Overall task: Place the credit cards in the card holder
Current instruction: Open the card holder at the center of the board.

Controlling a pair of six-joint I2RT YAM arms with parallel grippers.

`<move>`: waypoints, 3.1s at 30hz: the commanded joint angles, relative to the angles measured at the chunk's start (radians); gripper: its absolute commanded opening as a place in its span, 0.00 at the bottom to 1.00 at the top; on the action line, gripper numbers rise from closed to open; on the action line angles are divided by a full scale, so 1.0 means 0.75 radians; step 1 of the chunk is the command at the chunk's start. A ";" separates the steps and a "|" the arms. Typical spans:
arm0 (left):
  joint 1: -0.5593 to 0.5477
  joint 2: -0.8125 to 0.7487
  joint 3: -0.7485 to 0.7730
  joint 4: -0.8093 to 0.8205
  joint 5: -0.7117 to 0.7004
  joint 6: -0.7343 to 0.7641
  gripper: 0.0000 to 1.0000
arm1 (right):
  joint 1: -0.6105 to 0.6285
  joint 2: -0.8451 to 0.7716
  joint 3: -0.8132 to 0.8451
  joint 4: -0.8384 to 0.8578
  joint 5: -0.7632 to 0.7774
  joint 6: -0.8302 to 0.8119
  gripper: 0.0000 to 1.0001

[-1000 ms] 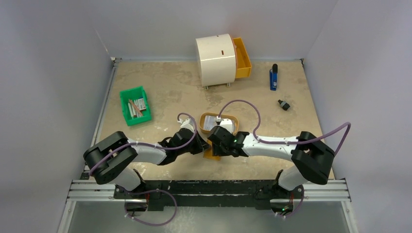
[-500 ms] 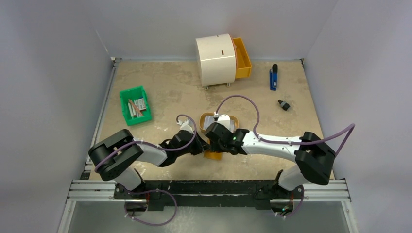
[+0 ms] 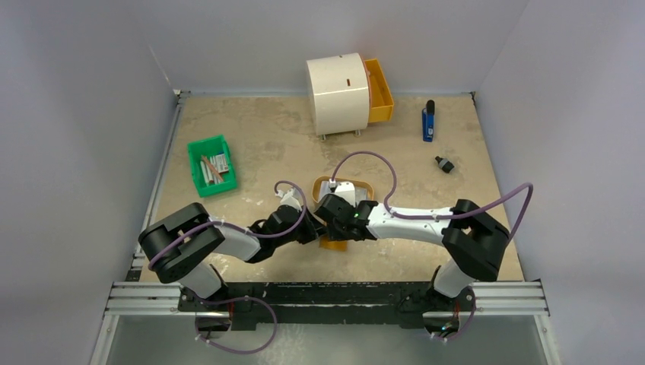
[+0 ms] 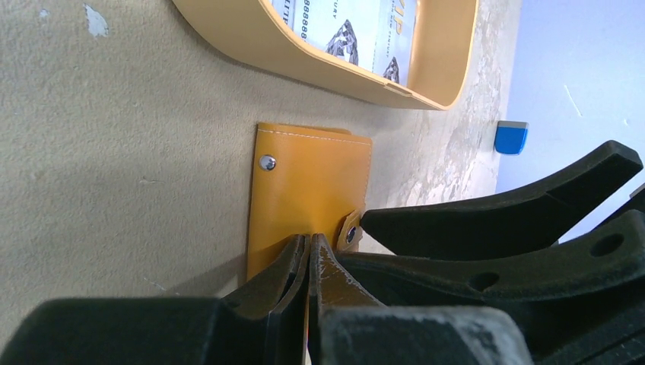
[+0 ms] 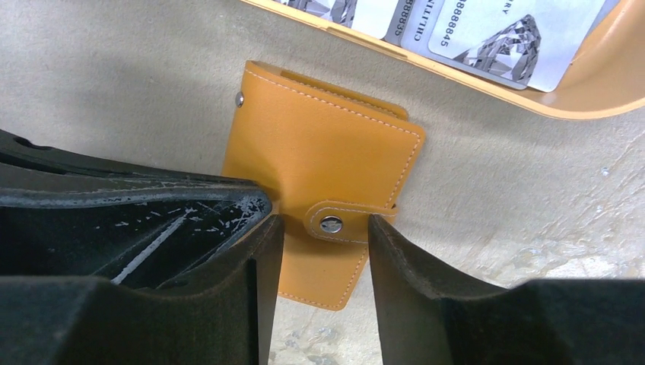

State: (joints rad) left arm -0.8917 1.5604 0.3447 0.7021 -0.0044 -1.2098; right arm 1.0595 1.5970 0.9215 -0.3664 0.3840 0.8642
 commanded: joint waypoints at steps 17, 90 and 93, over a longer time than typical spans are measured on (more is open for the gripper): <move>-0.007 0.056 -0.042 -0.007 -0.009 -0.017 0.00 | 0.005 -0.002 0.023 -0.095 0.091 0.025 0.00; -0.161 -0.363 0.205 -0.667 -0.196 0.221 0.76 | -0.026 -0.883 -0.456 0.316 -0.259 -0.077 0.00; -0.162 -0.348 0.204 -0.664 -0.188 0.223 0.76 | -0.026 -0.882 -0.448 0.318 -0.254 -0.081 0.00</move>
State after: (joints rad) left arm -1.0103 1.3087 0.4782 0.1928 -0.1345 -1.0603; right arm 1.0405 0.9588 0.5663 -0.1520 0.1837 0.8101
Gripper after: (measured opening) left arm 0.761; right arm 0.023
